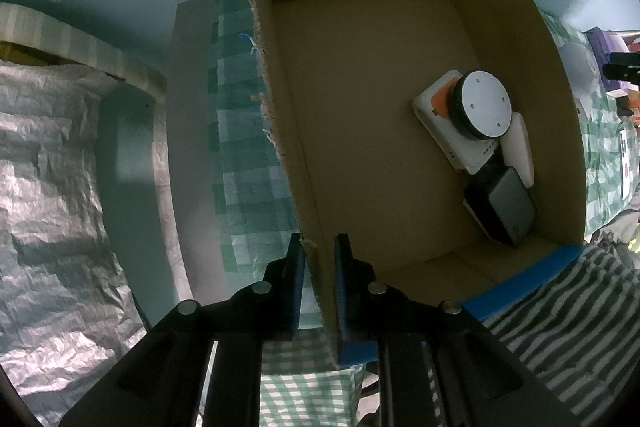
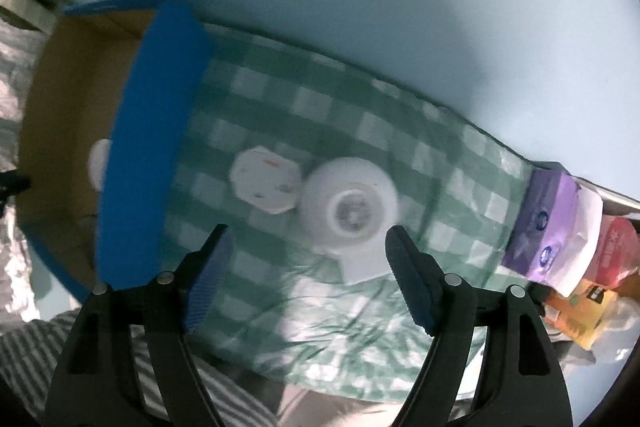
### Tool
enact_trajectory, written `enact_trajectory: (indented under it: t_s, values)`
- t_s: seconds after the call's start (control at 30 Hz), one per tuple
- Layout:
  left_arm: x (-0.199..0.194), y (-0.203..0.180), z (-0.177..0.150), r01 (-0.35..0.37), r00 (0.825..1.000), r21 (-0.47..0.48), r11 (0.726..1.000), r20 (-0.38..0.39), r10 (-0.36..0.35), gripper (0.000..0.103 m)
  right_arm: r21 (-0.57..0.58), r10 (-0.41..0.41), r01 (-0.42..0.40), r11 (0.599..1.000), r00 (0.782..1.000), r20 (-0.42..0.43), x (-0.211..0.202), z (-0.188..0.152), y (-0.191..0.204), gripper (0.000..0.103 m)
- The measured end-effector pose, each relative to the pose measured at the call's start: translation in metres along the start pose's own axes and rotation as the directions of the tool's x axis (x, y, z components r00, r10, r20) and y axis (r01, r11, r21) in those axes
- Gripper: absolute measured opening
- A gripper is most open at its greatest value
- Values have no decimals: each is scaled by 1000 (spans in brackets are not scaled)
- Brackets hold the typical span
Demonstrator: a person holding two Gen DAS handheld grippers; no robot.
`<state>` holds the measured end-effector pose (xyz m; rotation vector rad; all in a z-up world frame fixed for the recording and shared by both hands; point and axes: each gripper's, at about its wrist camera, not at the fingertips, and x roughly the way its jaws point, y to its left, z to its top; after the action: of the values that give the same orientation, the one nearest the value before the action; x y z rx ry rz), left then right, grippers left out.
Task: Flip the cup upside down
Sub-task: 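Move the right tool to the white bowl and close on its rim, then lift the white bowl with the right tool and carry it over the box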
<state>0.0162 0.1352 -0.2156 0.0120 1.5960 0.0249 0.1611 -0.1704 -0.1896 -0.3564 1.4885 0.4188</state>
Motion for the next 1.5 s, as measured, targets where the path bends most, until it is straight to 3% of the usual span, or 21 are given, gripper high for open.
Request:
enact_trajectory:
  t_s: [0.97,1.5]
  values:
    - [3,1,3,-24,1000,-55,998,-19,23,15,-42,5,-12,999,988,-153,103,30,-22,82]
    - [3,0,2,-28,999,-45,999,-20,27,16,-19,1,-2,1000,996,-90,82,14,-28,82]
